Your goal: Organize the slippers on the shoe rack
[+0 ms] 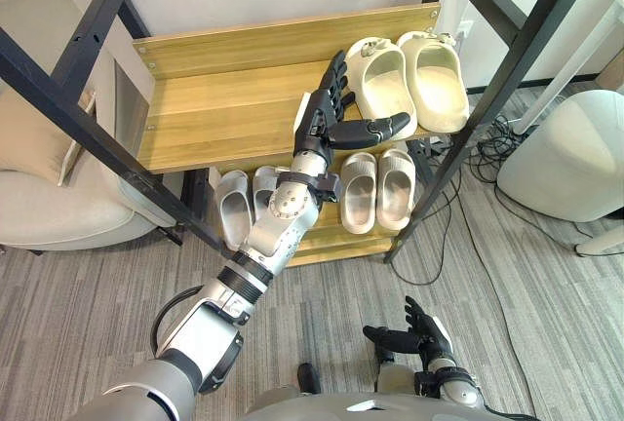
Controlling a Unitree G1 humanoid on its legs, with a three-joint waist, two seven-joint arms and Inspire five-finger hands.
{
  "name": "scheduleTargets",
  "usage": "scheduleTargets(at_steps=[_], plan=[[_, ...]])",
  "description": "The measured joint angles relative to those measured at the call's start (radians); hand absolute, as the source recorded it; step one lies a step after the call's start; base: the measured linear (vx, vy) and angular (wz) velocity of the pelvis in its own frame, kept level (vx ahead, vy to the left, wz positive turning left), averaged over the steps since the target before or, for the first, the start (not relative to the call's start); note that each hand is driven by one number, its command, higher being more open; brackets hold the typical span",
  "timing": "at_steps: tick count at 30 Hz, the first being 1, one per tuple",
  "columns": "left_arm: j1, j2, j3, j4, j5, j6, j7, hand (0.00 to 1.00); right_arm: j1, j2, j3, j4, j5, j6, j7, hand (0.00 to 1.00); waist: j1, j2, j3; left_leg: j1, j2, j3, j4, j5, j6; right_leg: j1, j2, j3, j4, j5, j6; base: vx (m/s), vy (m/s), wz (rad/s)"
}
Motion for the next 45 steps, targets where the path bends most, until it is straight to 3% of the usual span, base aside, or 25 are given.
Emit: scheduleTargets(at_steps=[9, 12, 17, 19, 27, 31, 35, 38, 45], plan=[[-0.001, 0.010, 0.020, -0.042, 0.029, 0.020, 0.006, 1.00, 0.000, 0.009, 0.000, 0.000, 0.000, 0.000, 0.000, 1.00, -0.002, -0.004, 0.002, 0.002, -0.001, -0.006, -0.012, 0.007, 0.000, 0.000, -0.001, -0.002, 0.004, 0.001, 0.003, 0.00, 0.003, 0.01], [0.041, 0.035, 0.018, -0.226, 0.044, 0.021, 0.003, 1.00, 0.000, 0.012, 0.000, 0.001, 0.000, 0.000, 0.001, 1.00, 0.005, -0.006, 0.003, 0.000, -0.001, -0.014, -0.012, 0.007, 0.000, 0.002, -0.001, -0.010, 0.005, 0.001, 0.003, 0.01, 0.015, 0.08], [0.181, 0.065, -0.002, -0.495, 0.061, -0.009, -0.058, 1.00, 0.000, 0.012, 0.013, 0.007, 0.000, 0.000, 0.004, 1.00, 0.015, -0.006, 0.003, 0.006, 0.000, -0.035, -0.008, 0.007, 0.001, 0.021, -0.002, -0.030, 0.005, -0.003, 0.000, 0.00, 0.008, 0.13], [0.284, 0.080, -0.034, -0.587, 0.044, -0.028, -0.107, 1.00, -0.006, 0.008, 0.020, 0.027, 0.000, -0.001, 0.019, 1.00, 0.038, -0.006, 0.003, 0.010, -0.001, -0.045, -0.003, 0.007, 0.000, 0.034, -0.005, -0.041, 0.004, -0.009, 0.003, -0.02, -0.002, 0.13], [0.545, 0.089, -0.209, -0.659, -0.065, -0.015, -0.287, 1.00, -0.045, -0.008, 0.040, 0.114, -0.001, -0.001, 0.037, 1.00, 0.073, -0.002, -0.013, 0.010, -0.002, -0.094, -0.005, 0.015, -0.005, 0.059, -0.008, -0.092, 0.005, -0.023, 0.004, 0.00, -0.007, 0.20], [0.631, 0.091, -0.263, -0.550, -0.069, 0.004, -0.354, 1.00, -0.078, -0.014, 0.060, 0.169, -0.011, 0.001, 0.039, 1.00, 0.075, 0.005, -0.025, 0.030, 0.000, -0.123, -0.007, 0.016, -0.006, 0.092, -0.005, -0.127, 0.004, -0.033, -0.005, 0.02, -0.011, 0.20], [0.694, 0.088, -0.262, -0.323, -0.016, 0.022, -0.375, 1.00, -0.096, -0.013, 0.069, 0.206, -0.027, 0.001, 0.039, 1.00, 0.092, 0.003, -0.031, 0.045, 0.003, -0.140, -0.027, 0.031, -0.013, 0.107, -0.002, -0.146, 0.004, -0.040, -0.011, -0.01, -0.017, 0.14], [0.729, 0.075, -0.208, -0.127, 0.081, 0.043, -0.377, 1.00, -0.105, -0.010, 0.071, 0.222, -0.028, 0.001, 0.032, 1.00, 0.094, -0.002, -0.028, 0.045, 0.007, -0.155, -0.044, 0.046, -0.019, 0.107, 0.001, -0.163, 0.002, -0.040, -0.010, -0.03, -0.028, 0.12], [0.772, 0.040, 0.077, 0.214, 0.260, 0.048, -0.318, 1.00, -0.107, 0.010, 0.053, 0.238, -0.028, 0.001, 0.010, 1.00, 0.100, -0.037, -0.019, 0.059, 0.019, -0.156, -0.049, 0.051, -0.028, 0.118, 0.014, -0.165, 0.000, -0.041, -0.009, 0.00, 0.000, 0.00]])
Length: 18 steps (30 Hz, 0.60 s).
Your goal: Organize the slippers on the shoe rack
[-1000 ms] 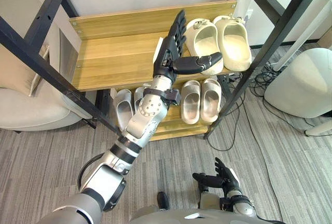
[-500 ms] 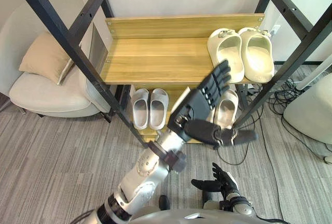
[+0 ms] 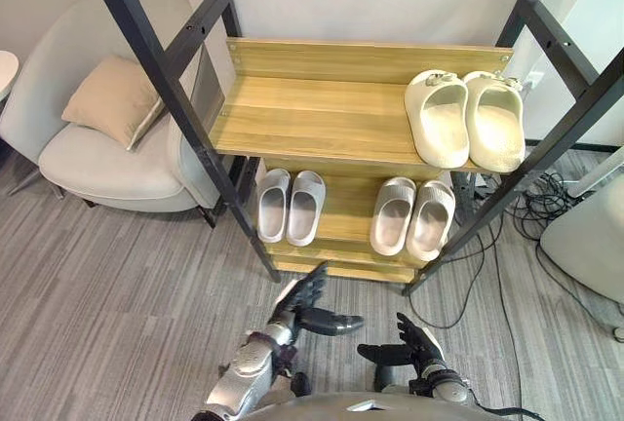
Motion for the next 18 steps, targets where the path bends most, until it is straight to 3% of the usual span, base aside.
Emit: scheduleTargets(at_steps=[7, 18], plan=[[0.002, -0.023, 0.214, 0.268, 0.171, 0.001, 0.103, 1.00, -0.004, 0.036, -0.061, 0.029, -0.010, 0.000, -0.017, 1.00, 0.004, -0.027, -0.002, 0.019, 0.000, 0.012, -0.024, 0.000, -0.006, 0.002, 0.001, 0.011, 0.000, -0.001, 0.002, 0.00, 0.008, -0.04], [0.019, -0.077, 0.343, 0.365, 0.192, 0.008, 0.155, 1.00, -0.020, 0.058, -0.094, 0.070, -0.030, 0.000, -0.024, 1.00, 0.022, -0.037, 0.019, 0.065, 0.009, 0.051, -0.024, -0.007, -0.007, 0.028, 0.012, 0.054, 0.000, -0.002, 0.003, 0.00, 0.007, -0.12]])
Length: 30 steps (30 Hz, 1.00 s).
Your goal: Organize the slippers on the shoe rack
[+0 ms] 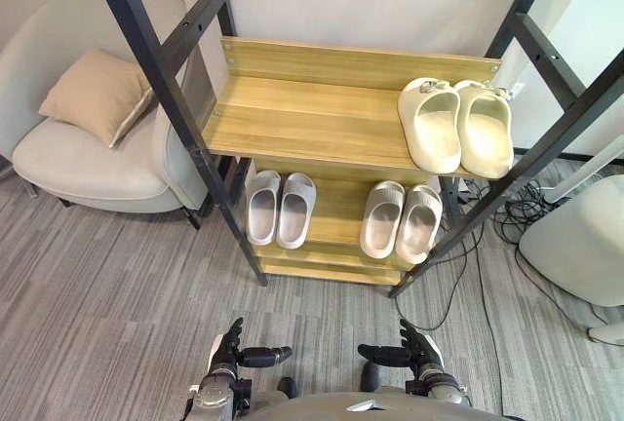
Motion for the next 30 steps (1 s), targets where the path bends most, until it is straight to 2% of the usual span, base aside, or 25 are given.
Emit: scheduleTargets(at_steps=[2, 4, 7, 8, 9, 10, 11, 13, 14, 15, 16, 17, 18, 19, 20, 21, 22, 23, 24, 25, 26, 27, 28, 30], plan=[[-0.003, -0.007, 0.020, 0.000, 0.000, 0.000, 0.006, 1.00, -0.020, 0.001, 0.001, 0.010, -0.001, 0.000, -0.002, 1.00, 0.003, 0.001, 0.017, 0.003, 0.005, 0.021, 0.030, -0.017, -0.001, -0.003, 0.002, 0.023, 0.014, 0.000, 0.000, -0.05, 0.009, -0.35], [-0.021, -0.012, 0.019, 0.005, 0.000, -0.001, 0.014, 1.00, -0.055, -0.001, 0.003, 0.024, -0.003, 0.002, -0.012, 1.00, 0.006, 0.009, 0.042, -0.035, 0.015, 0.047, 0.095, -0.042, 0.000, -0.081, -0.002, 0.055, 0.144, -0.048, -0.001, -0.08, 0.009, -0.33], [-0.049, -0.014, 0.019, 0.011, 0.000, -0.001, 0.014, 1.00, -0.069, -0.006, 0.003, 0.024, -0.004, 0.013, -0.017, 1.00, 0.007, 0.006, 0.066, -0.122, 0.020, 0.036, 0.178, -0.053, 0.014, -0.173, -0.024, 0.059, 0.290, -0.111, 0.004, -0.10, -0.020, 0.14], [-0.053, -0.016, 0.019, 0.012, 0.000, 0.000, 0.015, 1.00, -0.076, -0.008, 0.003, 0.021, -0.005, 0.015, -0.016, 1.00, 0.007, 0.005, 0.075, -0.127, 0.019, 0.031, 0.187, -0.053, 0.014, -0.199, -0.032, 0.062, 0.390, -0.165, 0.001, -0.10, -0.099, 0.40], [-0.055, -0.013, 0.019, 0.014, 0.000, 0.001, 0.016, 1.00, -0.076, -0.007, -0.001, 0.017, -0.003, 0.016, -0.017, 1.00, 0.007, 0.005, 0.082, -0.140, 0.016, 0.010, 0.209, -0.055, 0.017, -0.235, -0.044, 0.078, 0.588, -0.261, 0.007, -0.07, -0.167, 0.65], [-0.055, -0.008, 0.021, 0.015, 0.000, 0.001, 0.019, 1.00, -0.063, 0.000, -0.003, 0.013, -0.002, 0.014, -0.020, 1.00, 0.005, -0.003, 0.081, -0.154, 0.008, -0.028, 0.233, -0.056, 0.016, -0.232, -0.042, 0.098, 0.744, -0.329, 0.040, -0.08, -0.238, 1.02], [-0.055, -0.004, 0.020, 0.006, 0.000, 0.001, 0.021, 1.00, -0.050, 0.005, 0.001, 0.001, -0.001, 0.012, -0.021, 1.00, 0.013, -0.013, 0.076, -0.180, -0.004, -0.065, 0.255, -0.050, 0.008, -0.203, -0.034, 0.123, 0.813, -0.384, 0.045, -0.06, -0.223, 0.94], [-0.059, -0.004, 0.021, -0.009, -0.001, 0.000, 0.023, 1.00, -0.047, 0.009, 0.006, -0.005, -0.001, 0.009, -0.018, 1.00, 0.035, -0.025, 0.070, -0.207, -0.016, -0.080, 0.275, -0.040, -0.008, -0.177, -0.027, 0.163, 0.784, -0.441, 0.045, -0.10, -0.206, 0.48], [-0.064, -0.009, 0.021, -0.013, -0.001, -0.002, 0.026, 1.00, -0.054, 0.010, 0.014, -0.004, -0.001, 0.009, -0.017, 1.00, 0.051, -0.028, 0.066, -0.236, -0.021, -0.089, 0.291, -0.029, -0.022, -0.163, -0.018, 0.177, 0.717, -0.480, 0.021, -0.18, -0.265, 0.24], [-0.066, -0.023, 0.021, -0.009, -0.001, -0.002, 0.030, 1.00, -0.069, 0.005, 0.021, -0.003, 0.000, 0.010, -0.017, 1.00, 0.061, -0.007, 0.065, -0.273, -0.011, -0.102, 0.280, -0.004, -0.039, -0.147, 0.011, 0.174, 0.615, -0.497, -0.028, -0.19, -0.252, 0.29], [-0.074, -0.043, 0.019, 0.002, -0.001, 0.000, 0.033, 1.00, -0.092, -0.007, 0.022, -0.002, 0.001, 0.010, -0.019, 1.00, 0.059, 0.042, 0.077, -0.291, 0.016, -0.124, 0.264, 0.025, -0.050, -0.148, 0.049, 0.151, 0.573, -0.458, -0.045, -0.26, -0.203, 0.34], [-0.074, -0.054, 0.010, 0.002, -0.002, -0.001, 0.033, 1.00, -0.103, -0.011, 0.023, -0.002, 0.001, 0.013, -0.020, 1.00, 0.059, 0.069, 0.086, -0.300, 0.043, -0.149, 0.219, 0.070, -0.066, -0.154, 0.075, 0.129, 0.540, -0.426, -0.065, -0.23, -0.163, 0.43], [-0.078, -0.055, 0.007, 0.004, -0.002, -0.001, 0.034, 1.00, -0.109, -0.012, 0.026, -0.002, 0.001, 0.012, -0.022, 1.00, 0.055, 0.090, 0.090, -0.302, 0.059, -0.170, 0.183, 0.103, -0.083, -0.155, 0.095, 0.106, 0.519, -0.408, -0.080, -0.24, -0.169, 0.38], [-0.080, -0.057, 0.003, 0.006, -0.002, -0.001, 0.035, 1.00, -0.111, -0.013, 0.028, -0.002, 0.001, 0.011, -0.023, 1.00, 0.054, 0.095, 0.092, -0.305, 0.062, -0.181, 0.169, 0.117, -0.088, -0.155, 0.102, 0.095, 0.508, -0.400, -0.084, -0.20, -0.155, 0.50], [-0.089, -0.057, -0.014, 0.010, -0.002, -0.001, 0.039, 1.00, -0.119, -0.015, 0.029, -0.002, 0.001, 0.010, -0.031, 1.00, 0.052, 0.110, 0.103, -0.308, 0.087, -0.213, 0.105, 0.160, -0.121, -0.158, 0.127, 0.054, 0.469, -0.368, -0.106, -0.24, -0.165, 0.59], [-0.096, -0.052, -0.020, 0.013, -0.002, -0.001, 0.038, 1.00, -0.127, -0.013, 0.022, -0.001, 0.001, 0.011, -0.035, 1.00, 0.051, 0.108, 0.107, -0.314, 0.106, -0.203, 0.058, 0.149, -0.139, -0.168, 0.131, 0.018, 0.444, -0.344, -0.128, -0.22, -0.153, 0.81], [-0.112, -0.045, -0.021, 0.020, -0.001, -0.001, 0.034, 1.00, -0.132, -0.002, 0.008, -0.002, 0.001, 0.011, -0.040, 1.00, 0.046, 0.096, 0.117, -0.329, 0.109, -0.181, 0.056, 0.146, -0.135, -0.176, 0.116, -0.008, 0.435, -0.332, -0.140, -0.22, -0.152, 0.97], [-0.132, -0.035, -0.021, 0.021, -0.001, -0.001, 0.031, 1.00, -0.137, 0.000, -0.024, -0.002, 0.002, 0.013, -0.049, 1.00, 0.043, 0.069, 0.133, -0.342, 0.087, -0.143, 0.110, 0.143, -0.124, -0.190, 0.076, -0.038, 0.437, -0.323, -0.146, -0.17, -0.107, 1.11], [-0.138, -0.039, -0.021, 0.021, -0.001, -0.002, 0.033, 1.00, -0.135, -0.010, -0.049, -0.001, 0.001, 0.013, -0.060, 1.00, 0.036, 0.060, 0.135, -0.344, 0.063, -0.113, 0.187, 0.126, -0.115, -0.196, 0.041, -0.064, 0.429, -0.309, -0.145, -0.19, -0.083, 1.10], [-0.134, -0.051, -0.022, 0.021, -0.001, -0.007, 0.041, 1.00, -0.134, -0.031, -0.058, -0.001, 0.001, 0.014, -0.063, 1.00, 0.029, 0.063, 0.132, -0.337, 0.062, -0.078, 0.269, 0.081, -0.114, -0.197, 0.024, -0.088, 0.397, -0.281, -0.140, -0.11, 0.002, 0.73], [-0.133, -0.054, -0.022, 0.021, -0.001, -0.008, 0.042, 1.00, -0.134, -0.036, -0.058, -0.001, 0.001, 0.014, -0.063, 1.00, 0.029, 0.067, 0.131, -0.334, 0.065, -0.069, 0.284, 0.072, -0.113, -0.196, 0.024, -0.092, 0.387, -0.274, -0.139, -0.12, 0.059, 0.57], [-0.127, -0.068, -0.024, 0.023, -0.001, -0.012, 0.045, 1.00, -0.136, -0.051, -0.058, -0.001, 0.001, 0.014, -0.062, 1.00, 0.030, 0.093, 0.121, -0.300, 0.095, -0.012, 0.339, 0.019, -0.110, -0.188, 0.024, -0.120, 0.343, -0.238, -0.133, -0.10, 0.108, 0.61], [-0.127, -0.082, -0.032, 0.036, -0.001, -0.013, 0.045, 1.00, -0.135, -0.055, -0.059, 0.005, 0.001, 0.014, -0.061, 1.00, 0.027, 0.102, 0.116, -0.234, 0.137, 0.067, 0.367, -0.029, -0.095, -0.175, 0.023, -0.154, 0.310, -0.210, -0.123, -0.11, 0.158, 0.68], [-0.128, -0.092, -0.040, 0.044, 0.000, -0.014, 0.043, 1.00, -0.135, -0.052, -0.059, 0.008, 0.000, 0.014, -0.056, 1.00, 0.022, 0.112, 0.110, -0.169, 0.179, 0.143, 0.349, -0.053, -0.087, -0.171, 0.015, -0.190, 0.303, -0.197, -0.113, -0.10, 0.181, 0.79]])
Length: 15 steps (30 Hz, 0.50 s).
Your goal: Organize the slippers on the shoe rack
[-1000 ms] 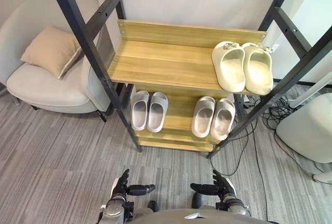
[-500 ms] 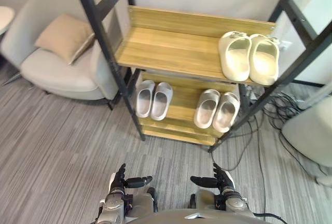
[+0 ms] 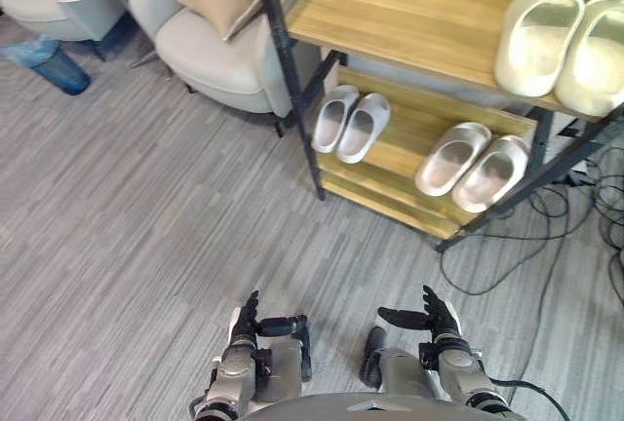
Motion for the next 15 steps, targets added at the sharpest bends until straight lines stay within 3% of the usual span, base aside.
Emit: scheduleTargets(at_steps=[1, 3, 4, 7, 9, 11, 12, 13, 14, 15], plan=[[-0.004, -0.008, -0.018, 0.003, 0.001, 0.000, -0.001, 1.00, 0.000, 0.002, -0.002, 0.000, 0.000, 0.000, 0.003, 1.00, -0.016, 0.004, -0.003, 0.044, 0.016, 0.055, -0.065, 0.002, -0.004, 0.000, -0.016, -0.051, -0.003, 0.012, 0.019, -0.10, 0.197, 1.05], [-0.007, -0.014, -0.037, 0.014, 0.002, 0.000, -0.006, 1.00, 0.003, 0.010, -0.010, 0.002, -0.001, 0.000, 0.006, 1.00, -0.027, 0.010, -0.009, 0.060, -0.005, 0.074, -0.188, 0.006, -0.010, 0.023, -0.019, -0.124, -0.060, 0.053, 0.048, -0.17, 0.257, 1.25], [-0.007, -0.005, -0.037, 0.021, 0.004, 0.004, -0.011, 1.00, 0.008, 0.039, -0.024, 0.013, -0.001, 0.003, 0.007, 1.00, -0.023, -0.016, -0.012, 0.062, -0.037, 0.035, -0.233, 0.040, -0.010, 0.061, -0.026, -0.165, -0.125, 0.092, 0.064, -0.17, 0.215, 1.21], [-0.002, 0.011, -0.036, 0.025, 0.009, 0.002, -0.012, 1.00, 0.026, 0.081, -0.019, 0.029, -0.003, 0.006, 0.022, 1.00, -0.018, -0.036, -0.023, 0.087, -0.087, -0.029, -0.267, 0.062, 0.016, 0.137, -0.050, -0.223, -0.199, 0.133, 0.087, -0.07, 0.161, 0.84], [0.019, 0.025, -0.028, 0.030, 0.009, -0.002, -0.012, 1.00, 0.027, 0.097, -0.016, 0.029, -0.020, 0.006, 0.038, 1.00, -0.007, -0.027, -0.041, 0.103, -0.134, -0.064, -0.298, 0.072, 0.042, 0.141, -0.102, -0.247, -0.141, 0.109, 0.108, 0.01, 0.202, 0.50], [0.023, 0.040, -0.017, 0.036, 0.010, -0.001, -0.016, 1.00, 0.026, 0.100, -0.016, 0.029, -0.021, 0.009, 0.044, 1.00, 0.000, -0.041, -0.034, 0.111, -0.171, -0.105, -0.293, 0.049, 0.073, 0.127, -0.186, -0.268, 0.012, 0.026, 0.131, 0.03, 0.176, 0.63], [0.031, 0.058, -0.016, 0.037, 0.010, -0.002, -0.018, 1.00, 0.028, 0.104, -0.017, 0.029, -0.021, 0.009, 0.045, 1.00, 0.003, -0.061, -0.035, 0.120, -0.200, -0.142, -0.286, 0.035, 0.088, 0.124, -0.238, -0.266, 0.102, -0.023, 0.125, 0.05, 0.145, 0.72], [0.035, 0.066, -0.016, 0.038, 0.010, -0.002, -0.019, 1.00, 0.030, 0.106, -0.017, 0.029, -0.021, 0.009, 0.045, 1.00, 0.003, -0.073, -0.035, 0.123, -0.214, -0.166, -0.279, 0.027, 0.098, 0.123, -0.257, -0.249, 0.142, -0.044, 0.108, 0.11, 0.125, 0.98], [0.034, 0.078, -0.012, 0.046, 0.009, -0.001, -0.018, 1.00, 0.030, 0.106, -0.021, 0.026, -0.021, 0.010, 0.046, 1.00, -0.001, -0.086, -0.031, 0.127, -0.238, -0.234, -0.262, 0.015, 0.117, 0.099, -0.288, -0.156, 0.254, -0.048, 0.066, 0.13, 0.096, 1.29], [0.029, 0.082, -0.003, 0.054, 0.007, 0.000, -0.017, 1.00, 0.025, 0.099, -0.019, 0.013, -0.021, 0.012, 0.047, 1.00, -0.008, -0.088, -0.024, 0.134, -0.233, -0.296, -0.238, 0.008, 0.124, 0.026, -0.281, 0.008, 0.401, -0.050, 0.008, 0.19, 0.035, 1.41]])
